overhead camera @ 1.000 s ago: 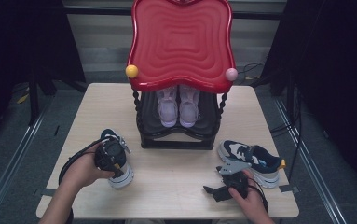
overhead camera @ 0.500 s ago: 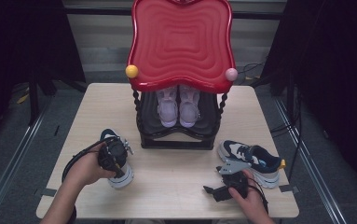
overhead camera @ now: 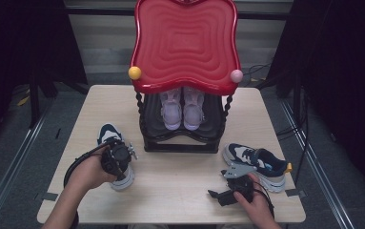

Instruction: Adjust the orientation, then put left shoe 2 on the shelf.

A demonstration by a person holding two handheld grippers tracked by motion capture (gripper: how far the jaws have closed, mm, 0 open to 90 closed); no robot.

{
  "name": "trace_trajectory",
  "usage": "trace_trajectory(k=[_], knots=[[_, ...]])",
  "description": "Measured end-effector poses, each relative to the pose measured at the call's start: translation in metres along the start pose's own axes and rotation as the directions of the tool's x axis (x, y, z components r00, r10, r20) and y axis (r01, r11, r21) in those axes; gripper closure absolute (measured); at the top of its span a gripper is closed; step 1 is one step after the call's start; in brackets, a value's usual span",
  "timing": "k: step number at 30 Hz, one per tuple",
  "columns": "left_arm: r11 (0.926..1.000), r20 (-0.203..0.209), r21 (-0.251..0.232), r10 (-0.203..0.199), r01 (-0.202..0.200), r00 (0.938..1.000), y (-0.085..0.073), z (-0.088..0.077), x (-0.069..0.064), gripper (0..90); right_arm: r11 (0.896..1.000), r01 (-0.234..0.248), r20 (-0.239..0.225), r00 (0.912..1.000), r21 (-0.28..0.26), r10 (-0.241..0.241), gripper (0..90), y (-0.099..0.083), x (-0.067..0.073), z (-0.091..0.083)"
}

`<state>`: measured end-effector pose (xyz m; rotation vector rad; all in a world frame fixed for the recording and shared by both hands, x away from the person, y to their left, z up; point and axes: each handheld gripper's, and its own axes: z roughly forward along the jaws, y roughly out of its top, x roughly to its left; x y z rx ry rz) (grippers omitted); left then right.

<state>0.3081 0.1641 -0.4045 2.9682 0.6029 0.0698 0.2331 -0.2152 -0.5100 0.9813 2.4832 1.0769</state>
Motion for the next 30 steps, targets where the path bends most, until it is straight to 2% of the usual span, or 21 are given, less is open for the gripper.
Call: trace_trajectory(k=[6, 9, 15, 26, 30], knots=[[0.9999, 0.009, -0.012, 0.006, -0.006, 0.9999, 0.002, -0.01, -0.003, 73.7, 1.0, 0.0, 0.0, 1.0, 0.0, 0.0, 11.3, 0.0, 0.0, 0.0], [0.9997, 0.023, -0.014, 0.022, -0.022, 0.9995, 0.004, -0.015, -0.006, 73.6, 1.0, 0.0, 0.0, 1.0, 0.0, 0.0, 11.3, 0.0, 0.0, 0.0], [0.9989, 0.017, -0.004, 0.046, -0.046, 0.9988, 0.008, -0.027, -0.009, 73.5, 1.0, -0.004, 0.0, 1.0, -0.001, 0.004, 11.2, 0.0, 0.0, 0.0], [0.9984, 0.029, -0.023, 0.051, -0.051, 0.9983, 0.014, -0.056, -0.012, 73.3, 1.0, -0.001, 0.001, 1.0, -0.002, 0.001, 11.2, 0.0, 0.0, 0.0], [0.9986, 0.027, -0.014, 0.051, -0.051, 0.9984, 0.018, -0.069, -0.012, 73.3, 1.0, -0.001, 0.001, 1.0, -0.003, 0.001, 11.3, 0.0, 0.0, 0.0]])
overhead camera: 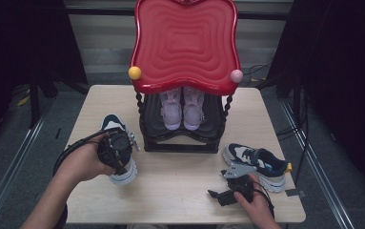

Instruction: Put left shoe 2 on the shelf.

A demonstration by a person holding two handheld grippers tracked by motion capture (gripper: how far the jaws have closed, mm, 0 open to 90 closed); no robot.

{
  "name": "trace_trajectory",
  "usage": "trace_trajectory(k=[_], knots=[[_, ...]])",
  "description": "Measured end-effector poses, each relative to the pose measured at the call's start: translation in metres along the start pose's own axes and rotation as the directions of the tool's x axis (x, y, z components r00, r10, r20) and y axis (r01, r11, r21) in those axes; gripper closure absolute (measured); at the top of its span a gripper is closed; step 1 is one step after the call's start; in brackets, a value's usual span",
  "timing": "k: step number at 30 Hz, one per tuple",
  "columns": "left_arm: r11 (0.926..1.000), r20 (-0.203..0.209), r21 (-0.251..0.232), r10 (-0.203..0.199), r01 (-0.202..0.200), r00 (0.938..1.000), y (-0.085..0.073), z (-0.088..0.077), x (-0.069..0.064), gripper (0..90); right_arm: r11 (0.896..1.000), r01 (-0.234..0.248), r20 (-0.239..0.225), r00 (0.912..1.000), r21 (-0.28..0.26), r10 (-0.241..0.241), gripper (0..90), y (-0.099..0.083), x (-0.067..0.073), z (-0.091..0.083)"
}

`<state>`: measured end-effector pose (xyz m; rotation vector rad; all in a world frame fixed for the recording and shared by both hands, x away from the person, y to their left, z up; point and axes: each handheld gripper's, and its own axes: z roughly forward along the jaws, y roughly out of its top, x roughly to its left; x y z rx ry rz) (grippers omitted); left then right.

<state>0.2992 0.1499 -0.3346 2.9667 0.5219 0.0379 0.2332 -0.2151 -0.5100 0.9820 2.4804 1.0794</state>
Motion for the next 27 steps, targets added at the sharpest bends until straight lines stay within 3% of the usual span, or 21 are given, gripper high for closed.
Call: trace_trajectory(k=[27], knots=[[0.9999, 0.0, 0.005, 0.014, -0.014, 0.9999, 0.025, -0.079, 0.001, 72.9, 1.0, 0.0, -0.001, 1.0, 0.002, 0.0, 11.2, 0.0, 0.0, 0.0]])
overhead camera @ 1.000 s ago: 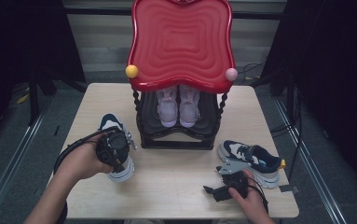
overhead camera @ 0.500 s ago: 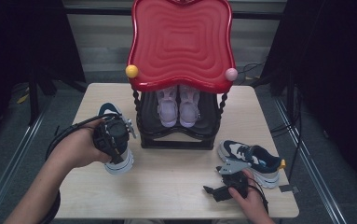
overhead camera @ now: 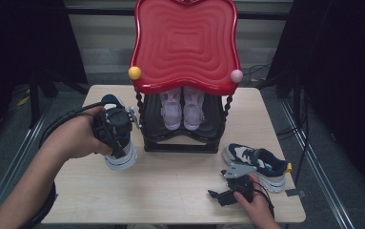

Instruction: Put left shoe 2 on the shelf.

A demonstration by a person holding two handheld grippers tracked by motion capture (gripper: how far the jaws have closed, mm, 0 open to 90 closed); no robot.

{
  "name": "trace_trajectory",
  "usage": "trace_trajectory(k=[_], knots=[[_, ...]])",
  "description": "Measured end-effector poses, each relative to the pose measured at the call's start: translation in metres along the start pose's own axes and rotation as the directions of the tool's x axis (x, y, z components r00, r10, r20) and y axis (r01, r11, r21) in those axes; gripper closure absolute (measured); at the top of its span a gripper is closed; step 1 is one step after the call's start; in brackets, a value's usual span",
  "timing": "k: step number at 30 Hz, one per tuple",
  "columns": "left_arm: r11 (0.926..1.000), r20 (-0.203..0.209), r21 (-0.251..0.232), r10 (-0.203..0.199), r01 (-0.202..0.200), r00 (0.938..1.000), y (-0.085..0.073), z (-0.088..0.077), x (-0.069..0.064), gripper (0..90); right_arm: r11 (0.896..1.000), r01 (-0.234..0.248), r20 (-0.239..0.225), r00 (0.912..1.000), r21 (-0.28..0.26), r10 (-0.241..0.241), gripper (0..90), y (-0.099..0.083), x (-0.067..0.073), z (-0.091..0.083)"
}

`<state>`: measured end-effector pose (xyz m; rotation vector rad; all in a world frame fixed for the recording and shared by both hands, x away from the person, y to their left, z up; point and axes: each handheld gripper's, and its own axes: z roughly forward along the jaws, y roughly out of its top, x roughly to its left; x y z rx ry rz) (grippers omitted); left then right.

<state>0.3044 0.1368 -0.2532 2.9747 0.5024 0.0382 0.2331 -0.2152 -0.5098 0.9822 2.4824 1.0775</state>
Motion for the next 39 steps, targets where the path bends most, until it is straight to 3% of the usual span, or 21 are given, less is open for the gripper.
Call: trace_trajectory(k=[7, 15, 19, 39], knots=[[1.0, -0.018, 0.003, -0.004, 0.004, 0.9998, 0.005, -0.018, 0.003, 73.0, 1.0, 0.0, -0.001, 1.0, 0.003, 0.0, 11.3, 0.0, 0.0, 0.0], [0.9994, -0.041, -0.026, -0.023, 0.022, 0.9989, 0.007, -0.036, 0.006, 72.9, 1.0, 0.001, -0.001, 1.0, 0.003, -0.001, 11.3, 0.0, 0.0, 0.0], [0.9999, -0.046, -0.013, -0.011, 0.01, 0.9989, 0.009, -0.044, 0.005, 72.9, 1.0, 0.002, -0.001, 1.0, 0.003, -0.002, 11.2, 0.0, 0.0, 0.0], [0.9995, -0.064, -0.028, -0.018, 0.016, 0.9978, 0.017, -0.071, 0.006, 72.8, 1.0, 0.002, -0.002, 1.0, 0.002, -0.002, 11.3, 0.0, 0.0, 0.0]])
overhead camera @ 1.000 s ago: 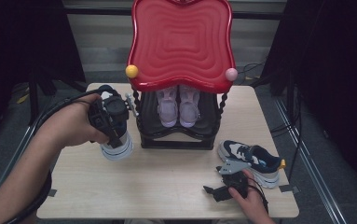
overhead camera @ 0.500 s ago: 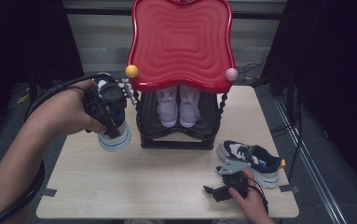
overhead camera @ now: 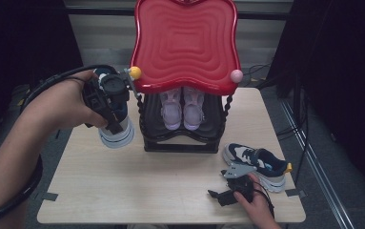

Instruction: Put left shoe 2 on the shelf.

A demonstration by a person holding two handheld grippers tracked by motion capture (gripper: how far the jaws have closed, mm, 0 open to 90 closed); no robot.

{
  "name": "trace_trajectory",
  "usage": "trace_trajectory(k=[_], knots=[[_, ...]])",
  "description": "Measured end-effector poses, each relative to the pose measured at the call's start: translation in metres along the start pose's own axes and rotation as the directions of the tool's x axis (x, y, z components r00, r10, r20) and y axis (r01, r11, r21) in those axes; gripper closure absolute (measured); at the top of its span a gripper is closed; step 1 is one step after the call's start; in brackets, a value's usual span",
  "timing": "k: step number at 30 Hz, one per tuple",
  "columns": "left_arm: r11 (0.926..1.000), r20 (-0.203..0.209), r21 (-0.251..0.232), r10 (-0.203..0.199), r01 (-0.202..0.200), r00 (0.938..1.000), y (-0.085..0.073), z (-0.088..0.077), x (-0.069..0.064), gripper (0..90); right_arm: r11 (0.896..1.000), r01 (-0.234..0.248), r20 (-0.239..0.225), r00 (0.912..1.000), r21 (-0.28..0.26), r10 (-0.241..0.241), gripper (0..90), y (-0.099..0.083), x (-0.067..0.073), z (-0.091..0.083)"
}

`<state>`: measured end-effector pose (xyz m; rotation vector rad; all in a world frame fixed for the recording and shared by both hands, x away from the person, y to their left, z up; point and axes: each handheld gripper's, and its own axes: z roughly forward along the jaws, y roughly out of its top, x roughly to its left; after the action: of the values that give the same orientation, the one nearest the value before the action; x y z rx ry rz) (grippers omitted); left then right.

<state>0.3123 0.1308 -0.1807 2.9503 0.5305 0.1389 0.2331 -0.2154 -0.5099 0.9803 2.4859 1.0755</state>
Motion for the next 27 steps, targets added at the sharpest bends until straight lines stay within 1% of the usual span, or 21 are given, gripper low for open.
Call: trace_trajectory(k=[1, 4, 5, 8, 9, 11, 13, 16, 19, 21, 22, 23, 26, 27], knots=[[0.9999, 0.001, 0.008, 0.009, -0.009, 1.0, 0.001, -0.002, 0.001, 72.8, 1.0, 0.0, 0.0, 1.0, 0.0, 0.0, 11.2, 0.0, 0.0, 0.0], [1.0, -0.004, 0.002, 0.006, -0.006, 1.0, 0.002, -0.006, 0.001, 72.8, 1.0, 0.0, 0.0, 1.0, 0.0, 0.0, 11.3, 0.0, 0.0, 0.0], [1.0, -0.008, -0.007, 0.001, -0.001, 1.0, 0.002, -0.007, 0.001, 72.7, 1.0, -0.001, 0.0, 1.0, -0.002, 0.001, 11.2, 0.0, 0.0, 0.0], [1.0, -0.013, -0.007, 0.002, -0.002, 0.9999, 0.004, -0.012, 0.001, 72.7, 1.0, -0.001, 0.001, 1.0, -0.002, 0.001, 11.2, 0.0, 0.0, 0.0], [0.9999, -0.013, -0.002, 0.011, -0.011, 0.9999, 0.005, -0.014, 0.001, 72.7, 1.0, -0.001, 0.001, 1.0, -0.002, 0.001, 11.3, 0.0, 0.0, 0.0], [0.9999, -0.018, -0.001, 0.014, -0.014, 0.9997, 0.006, -0.018, 0.002, 72.7, 1.0, 0.0, 0.0, 1.0, -0.002, 0.0, 11.2, 0.0, 0.0, 0.0], [0.9999, -0.025, -0.012, 0.003, -0.003, 0.9997, 0.006, -0.021, 0.001, 72.7, 1.0, 0.0, 0.0, 1.0, -0.002, 0.0, 11.3, 0.0, 0.0, 0.0], [0.9999, -0.033, -0.011, 0.002, -0.003, 0.9995, 0.007, -0.025, 0.001, 72.6, 1.0, 0.0, 0.0, 1.0, -0.002, 0.0, 11.3, 0.0, 0.0, 0.0], [0.9997, -0.04, -0.023, 0.003, -0.004, 0.9992, 0.008, -0.031, 0.002, 72.6, 1.0, -0.001, 0.001, 1.0, -0.002, 0.001, 11.3, 0.0, 0.0, 0.0], [0.9998, -0.041, -0.018, 0.004, -0.005, 0.9992, 0.01, -0.036, 0.001, 72.6, 1.0, -0.001, 0.001, 1.0, -0.002, 0.001, 11.2, 0.0, 0.0, 0.0], [0.9996, -0.046, -0.027, 0.002, -0.003, 0.9989, 0.01, -0.037, 0.001, 72.6, 1.0, -0.001, 0.001, 1.0, -0.002, 0.001, 11.3, 0.0, 0.0, 0.0], [0.9997, -0.048, -0.017, 0.014, -0.015, 0.9987, 0.011, -0.039, 0.002, 72.6, 1.0, -0.001, 0.001, 1.0, -0.002, 0.001, 11.3, 0.0, 0.0, 0.0], [0.9996, -0.063, -0.028, 0.005, -0.007, 0.998, 0.014, -0.046, 0.0, 72.6, 1.0, 0.0, 0.0, 1.0, -0.002, 0.0, 11.2, 0.0, 0.0, 0.0], [0.9995, -0.066, -0.03, 0.01, -0.012, 0.9977, 0.015, -0.049, 0.0, 72.6, 1.0, 0.0, 0.0, 1.0, -0.002, 0.0, 11.2, 0.0, 0.0, 0.0]])
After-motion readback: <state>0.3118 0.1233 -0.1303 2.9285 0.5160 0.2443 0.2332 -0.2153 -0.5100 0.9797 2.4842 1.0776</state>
